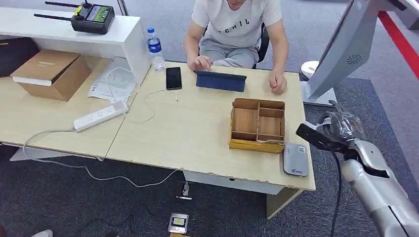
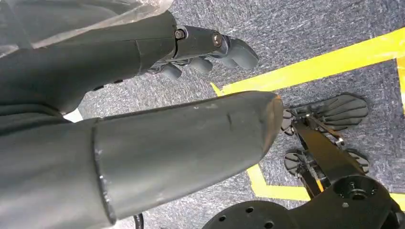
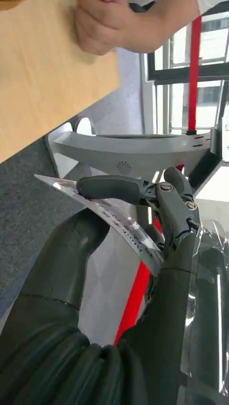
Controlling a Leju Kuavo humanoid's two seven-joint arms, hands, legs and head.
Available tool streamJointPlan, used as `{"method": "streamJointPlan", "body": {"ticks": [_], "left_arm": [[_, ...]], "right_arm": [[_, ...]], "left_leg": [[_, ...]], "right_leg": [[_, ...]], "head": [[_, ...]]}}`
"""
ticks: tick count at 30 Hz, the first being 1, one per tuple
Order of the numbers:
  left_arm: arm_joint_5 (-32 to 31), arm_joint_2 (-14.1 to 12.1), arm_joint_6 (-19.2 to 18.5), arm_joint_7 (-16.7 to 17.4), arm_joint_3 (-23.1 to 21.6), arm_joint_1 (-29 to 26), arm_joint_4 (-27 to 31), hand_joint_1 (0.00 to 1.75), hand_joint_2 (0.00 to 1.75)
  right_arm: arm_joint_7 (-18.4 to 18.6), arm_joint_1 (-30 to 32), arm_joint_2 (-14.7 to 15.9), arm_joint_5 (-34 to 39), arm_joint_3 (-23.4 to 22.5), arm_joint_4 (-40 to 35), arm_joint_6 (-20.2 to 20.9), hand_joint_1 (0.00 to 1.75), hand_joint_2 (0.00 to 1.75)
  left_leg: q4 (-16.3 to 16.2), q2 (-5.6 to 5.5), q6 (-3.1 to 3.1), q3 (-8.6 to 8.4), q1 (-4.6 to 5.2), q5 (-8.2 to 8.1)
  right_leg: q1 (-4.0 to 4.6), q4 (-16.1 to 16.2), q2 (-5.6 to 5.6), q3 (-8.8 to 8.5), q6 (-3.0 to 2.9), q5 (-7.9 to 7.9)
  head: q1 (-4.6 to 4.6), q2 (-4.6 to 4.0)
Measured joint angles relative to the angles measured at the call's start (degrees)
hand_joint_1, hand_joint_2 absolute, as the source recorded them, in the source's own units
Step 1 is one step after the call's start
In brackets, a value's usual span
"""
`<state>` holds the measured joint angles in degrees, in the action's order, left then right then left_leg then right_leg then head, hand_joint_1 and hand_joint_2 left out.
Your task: Pass the card to the sensor for recognition and then transmit it.
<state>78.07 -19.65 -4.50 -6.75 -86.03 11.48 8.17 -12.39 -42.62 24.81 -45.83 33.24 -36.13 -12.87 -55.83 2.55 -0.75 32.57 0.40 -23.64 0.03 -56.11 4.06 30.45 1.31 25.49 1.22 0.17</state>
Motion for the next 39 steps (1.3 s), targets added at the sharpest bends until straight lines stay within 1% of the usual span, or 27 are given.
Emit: {"method": "streamJointPlan", "body": {"ticks": [4,7,8,9,18,24,31,39], "left_arm": [[0.0,0.0,0.0,0.0,0.0,0.0,0.0,0.00,0.00],[0.4,0.0,0.2,0.3,0.0,0.0,0.0,0.00,0.00],[0.9,0.0,0.5,0.9,0.0,-0.1,0.0,0.00,0.00],[0.9,0.0,0.5,0.9,0.0,-0.1,0.0,0.00,0.00],[0.8,-0.1,0.5,0.9,0.0,0.0,0.0,0.00,0.00],[0.8,-0.3,0.5,1.0,0.0,0.0,0.0,0.00,0.00],[1.2,-0.3,1.0,1.9,0.0,0.0,0.0,0.00,0.00],[1.5,-0.3,1.2,2.1,0.0,0.1,0.0,0.00,0.00]], "right_arm": [[0.0,0.2,0.0,0.0,0.0,0.0,0.0,1.75,1.75],[-0.3,1.8,0.0,0.2,0.0,0.0,-0.1,1.75,1.75],[-0.3,2.8,-0.1,2.6,-0.2,-0.1,0.9,1.75,1.75],[-0.3,3.0,-0.2,3.1,-0.3,-0.1,0.9,1.75,1.75],[-0.7,4.5,-0.4,3.7,-0.3,-1.2,1.2,1.75,1.75],[0.0,6.0,-0.7,4.0,-0.2,-2.8,2.7,1.75,1.75],[0.3,7.5,-1.7,4.9,0.1,-3.2,2.7,1.75,1.75],[-0.2,8.8,-3.1,5.3,0.3,-3.1,2.6,1.75,1.75]], "left_leg": [[0.0,-0.01,0.00,0.00,0.00,0.00],[0.0,0.00,0.00,0.00,0.00,0.00],[0.0,-0.01,0.00,0.00,0.00,0.00],[0.0,0.00,0.00,0.00,0.00,0.00],[0.0,0.00,0.00,0.00,0.00,0.00],[0.0,0.00,0.00,0.00,0.00,0.00],[0.0,0.01,0.00,0.00,0.00,0.00],[0.0,0.01,0.00,0.00,0.00,0.00]], "right_leg": [[0.00,0.0,0.00,0.00,0.00,0.00],[0.00,0.0,-0.01,0.00,0.00,0.00],[0.00,0.0,0.00,0.00,0.00,0.00],[0.00,0.0,0.00,-0.01,0.00,0.00],[0.00,0.0,-0.01,0.00,0.00,0.00],[0.00,0.0,0.00,-0.01,0.00,0.00],[0.01,0.0,-0.01,0.00,0.00,0.00],[0.00,0.0,-0.01,0.00,0.00,0.00]], "head": [[0.00,0.00],[-0.02,0.00],[-0.02,0.00],[0.00,0.00],[-0.02,0.00],[-0.02,0.00],[-0.02,0.00],[0.00,0.00]]}}
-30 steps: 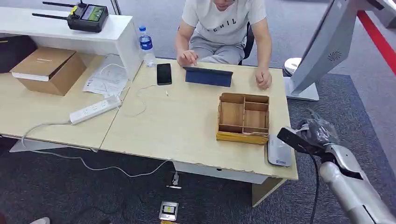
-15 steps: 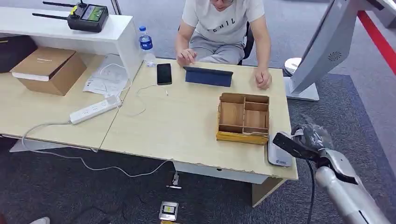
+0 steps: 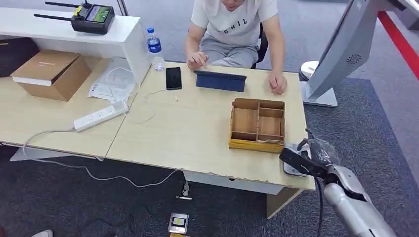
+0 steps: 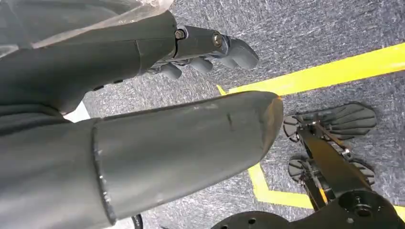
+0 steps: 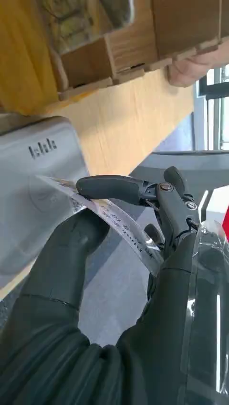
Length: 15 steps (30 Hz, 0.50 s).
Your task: Pass the card to the sensor for recognition and then transmit it.
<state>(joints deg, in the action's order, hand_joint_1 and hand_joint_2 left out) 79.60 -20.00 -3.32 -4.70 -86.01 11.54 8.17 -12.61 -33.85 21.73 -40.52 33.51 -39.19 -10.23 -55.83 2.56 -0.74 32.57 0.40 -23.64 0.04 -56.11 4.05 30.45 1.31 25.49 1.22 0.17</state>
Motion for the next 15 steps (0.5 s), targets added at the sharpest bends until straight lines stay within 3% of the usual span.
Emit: {"method": "streamJointPlan", "body": {"ticks": [15], "left_arm": [[0.3,0.0,0.5,0.4,0.0,0.0,0.0,0.00,0.00]], "right_arm": [[-0.8,0.8,-1.0,0.5,0.1,1.5,-1.3,1.75,1.75]], "left_leg": [[0.0,0.01,0.00,-0.02,0.00,0.00]], "right_leg": [[0.00,0.0,-0.01,0.00,0.00,0.00]], "head": [[0.00,0.00]]}}
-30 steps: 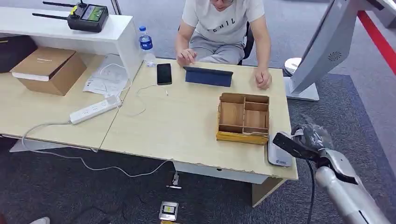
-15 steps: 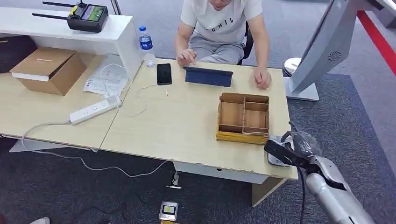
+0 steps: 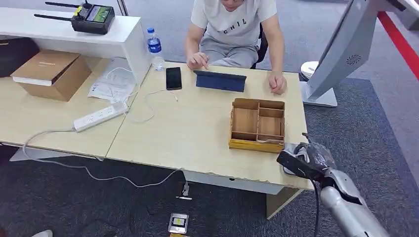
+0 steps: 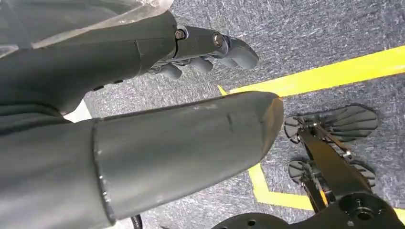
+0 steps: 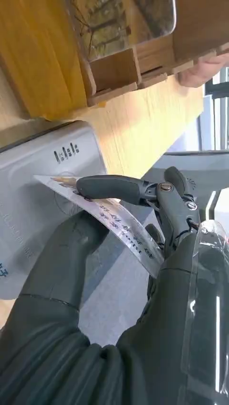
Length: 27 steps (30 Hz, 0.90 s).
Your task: Pass the card to the sensor for recognition and then transmit it.
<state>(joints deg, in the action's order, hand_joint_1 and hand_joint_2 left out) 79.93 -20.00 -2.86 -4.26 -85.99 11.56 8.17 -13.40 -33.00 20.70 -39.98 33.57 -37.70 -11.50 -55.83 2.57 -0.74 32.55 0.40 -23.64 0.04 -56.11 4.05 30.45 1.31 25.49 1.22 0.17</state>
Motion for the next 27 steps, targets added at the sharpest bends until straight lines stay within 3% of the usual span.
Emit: {"method": "streamJointPlan", "body": {"ticks": [27], "left_arm": [[0.2,0.0,0.5,-0.1,0.1,0.0,0.0,0.00,0.00]], "right_arm": [[-0.5,-2.4,-0.2,-1.6,0.8,0.2,-2.2,1.75,1.75]], "left_leg": [[0.0,0.01,0.01,0.01,0.02,0.04]], "right_leg": [[-0.02,0.0,-0.01,-0.01,0.03,-0.08]], "head": [[-0.02,0.00]]}}
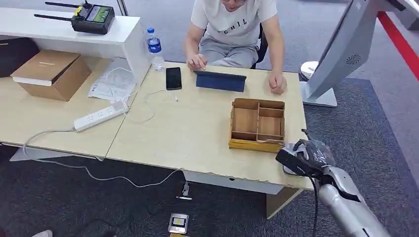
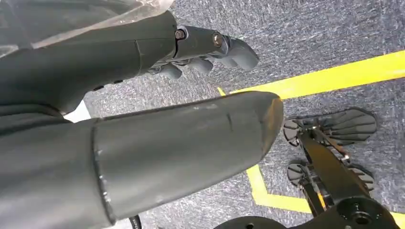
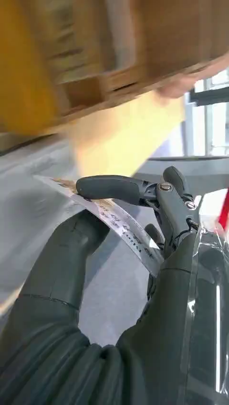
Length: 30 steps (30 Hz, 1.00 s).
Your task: Pass the card to the sensor for recognition and then transmit it.
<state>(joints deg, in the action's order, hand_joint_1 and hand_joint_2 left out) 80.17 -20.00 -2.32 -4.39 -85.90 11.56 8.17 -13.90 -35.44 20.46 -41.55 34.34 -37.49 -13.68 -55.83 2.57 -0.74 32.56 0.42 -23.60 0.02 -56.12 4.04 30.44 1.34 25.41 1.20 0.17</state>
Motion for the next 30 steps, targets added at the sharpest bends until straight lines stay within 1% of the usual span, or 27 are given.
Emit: {"method": "streamJointPlan", "body": {"ticks": [1,3,5,7,12,14,17,20,23,25,29,30], "left_arm": [[-0.1,0.0,-0.2,-0.3,0.0,0.0,0.0,0.00,0.00],[-0.4,-0.2,-0.8,-0.7,0.0,0.0,0.0,0.00,0.00],[-0.8,-0.3,-1.2,-1.0,0.0,0.0,0.0,0.00,0.00],[-1.3,-0.5,-1.7,-1.3,0.0,-0.1,0.0,0.00,0.00],[-2.3,-0.8,-2.4,-2.2,0.0,-0.2,0.0,0.00,0.00],[-2.6,-0.8,-2.7,-2.2,0.0,-0.1,0.0,0.00,0.00],[-3.3,-0.8,-2.8,-2.6,0.0,-0.1,0.0,0.00,0.00],[-3.8,-0.8,-2.8,-3.3,0.0,0.0,0.0,0.00,0.00],[-5.7,-0.8,-2.7,-4.2,-0.4,0.2,0.0,0.00,0.00],[-6.0,-0.8,-2.6,-4.5,-0.6,0.5,0.0,0.00,0.00],[-5.9,-0.5,-2.1,-5.2,-0.6,0.6,0.0,0.00,0.00],[-5.9,-0.5,-2.1,-5.3,-0.6,0.6,0.0,0.00,0.00]], "right_arm": [[1.1,-0.9,0.6,-0.6,0.0,-1.7,0.9,1.75,1.75],[3.3,-3.7,2.2,-1.5,-0.4,-6.9,4.6,1.75,1.75],[4.7,-6.5,3.3,-2.0,-1.1,-10.3,7.5,1.75,1.75],[5.1,-8.5,4.6,-3.1,-1.5,-14.2,9.8,1.75,1.75],[5.5,-14.8,6.7,-7.2,-2.1,-22.1,13.2,1.75,1.75],[5.5,-16.4,6.9,-7.9,-2.1,-24.2,14.2,1.75,1.75],[5.5,-18.3,6.8,-8.2,-1.4,-26.4,14.4,1.75,1.75],[5.5,-19.8,5.9,-8.7,-0.4,-26.9,14.4,1.75,1.75],[4.2,-21.8,3.5,-14.2,2.0,-25.4,12.4,1.75,1.75],[3.7,-23.0,0.8,-15.9,3.5,-22.6,11.4,1.75,1.75],[3.4,-25.7,-6.3,-18.1,6.1,-14.8,9.6,1.75,1.75],[3.4,-26.3,-7.5,-18.4,6.5,-13.2,9.5,1.75,1.75]], "left_leg": [[0.0,0.00,-0.03,0.03,0.00,0.03],[0.0,0.01,-0.04,0.03,0.01,0.05],[0.0,0.07,-0.03,0.00,0.00,0.06],[0.0,0.05,-0.02,0.03,0.00,0.06],[0.0,0.04,-0.02,0.03,0.01,0.06],[0.0,0.04,-0.02,0.02,0.01,0.06],[0.0,0.03,-0.02,0.04,0.01,0.06],[0.0,0.02,-0.02,0.06,0.00,0.06],[0.0,0.04,0.00,0.05,0.00,0.07],[0.0,0.04,0.02,0.05,-0.01,0.09],[0.0,0.04,0.09,0.05,-0.05,0.14],[0.0,0.03,0.09,0.07,-0.06,0.15]], "right_leg": [[0.00,0.0,0.00,0.02,0.02,-0.02],[-0.04,0.0,-0.01,0.08,0.03,-0.03],[0.01,0.0,-0.01,0.01,0.03,-0.03],[-0.03,0.0,0.00,0.05,0.03,-0.03],[-0.01,0.0,-0.01,0.04,0.04,-0.04],[0.00,0.0,-0.03,0.05,0.03,-0.04],[0.00,0.0,-0.03,0.04,0.03,-0.04],[0.03,0.0,-0.03,0.01,0.03,-0.04],[0.07,0.0,-0.05,0.02,0.02,-0.04],[0.12,0.0,-0.06,0.01,-0.01,-0.06],[0.16,-0.1,-0.05,0.05,-0.03,-0.06],[0.16,-0.1,-0.03,0.05,-0.03,-0.06]], "head": [[0.02,0.00],[0.00,0.00],[0.04,0.00],[0.02,0.00],[0.02,0.00],[0.02,0.00],[0.02,0.00],[0.04,0.00],[0.00,0.00],[0.02,0.00],[0.02,0.00],[0.02,0.00]]}}
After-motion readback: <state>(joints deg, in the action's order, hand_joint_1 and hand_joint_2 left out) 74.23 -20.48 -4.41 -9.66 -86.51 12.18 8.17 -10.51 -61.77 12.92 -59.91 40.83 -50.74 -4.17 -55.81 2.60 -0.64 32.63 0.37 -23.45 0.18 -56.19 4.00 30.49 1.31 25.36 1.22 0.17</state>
